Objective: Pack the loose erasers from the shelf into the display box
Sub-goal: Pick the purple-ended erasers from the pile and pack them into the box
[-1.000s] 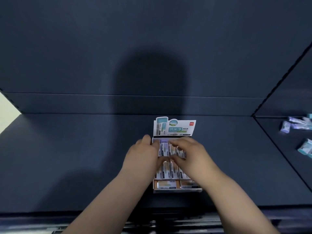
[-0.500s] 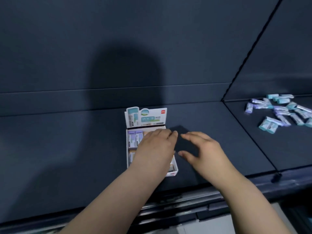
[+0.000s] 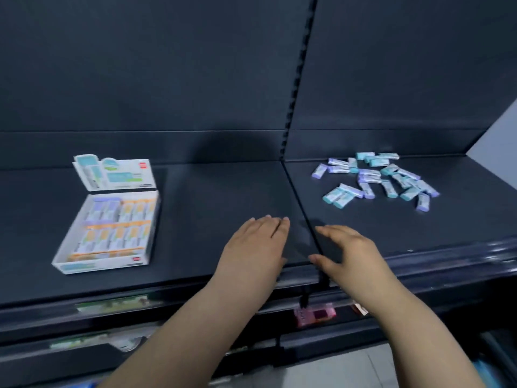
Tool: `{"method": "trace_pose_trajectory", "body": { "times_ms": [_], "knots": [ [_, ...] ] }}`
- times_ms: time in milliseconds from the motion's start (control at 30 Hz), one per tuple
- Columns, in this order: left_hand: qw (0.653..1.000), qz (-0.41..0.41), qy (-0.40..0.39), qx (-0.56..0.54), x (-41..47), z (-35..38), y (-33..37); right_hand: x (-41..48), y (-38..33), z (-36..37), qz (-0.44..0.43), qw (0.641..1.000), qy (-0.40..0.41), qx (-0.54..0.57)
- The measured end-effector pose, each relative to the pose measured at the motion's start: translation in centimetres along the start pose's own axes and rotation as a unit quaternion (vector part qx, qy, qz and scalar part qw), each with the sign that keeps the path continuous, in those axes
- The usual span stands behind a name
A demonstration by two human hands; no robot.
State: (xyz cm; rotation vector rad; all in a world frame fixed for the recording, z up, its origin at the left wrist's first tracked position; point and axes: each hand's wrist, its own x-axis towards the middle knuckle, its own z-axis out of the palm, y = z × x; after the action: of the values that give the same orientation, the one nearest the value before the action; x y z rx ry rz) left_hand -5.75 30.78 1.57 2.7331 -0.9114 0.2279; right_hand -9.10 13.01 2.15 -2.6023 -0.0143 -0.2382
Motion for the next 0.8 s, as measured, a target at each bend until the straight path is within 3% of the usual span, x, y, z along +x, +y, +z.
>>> {"method": "trace_pose_trajectory", "body": {
  "times_ms": [300, 800],
  "knots": [
    [1.000, -0.015, -0.015, 0.005, 3.3, 1.3, 2.5, 1.6, 4.6, -1.4, 0.004, 1.000, 0.007, 0.020],
    [0.998, 0.042, -0.048, -0.018, 12.9, 4.7, 2.3, 6.6, 10.1, -1.3, 0.043, 0.999, 0.012, 0.006]
  ]
}}
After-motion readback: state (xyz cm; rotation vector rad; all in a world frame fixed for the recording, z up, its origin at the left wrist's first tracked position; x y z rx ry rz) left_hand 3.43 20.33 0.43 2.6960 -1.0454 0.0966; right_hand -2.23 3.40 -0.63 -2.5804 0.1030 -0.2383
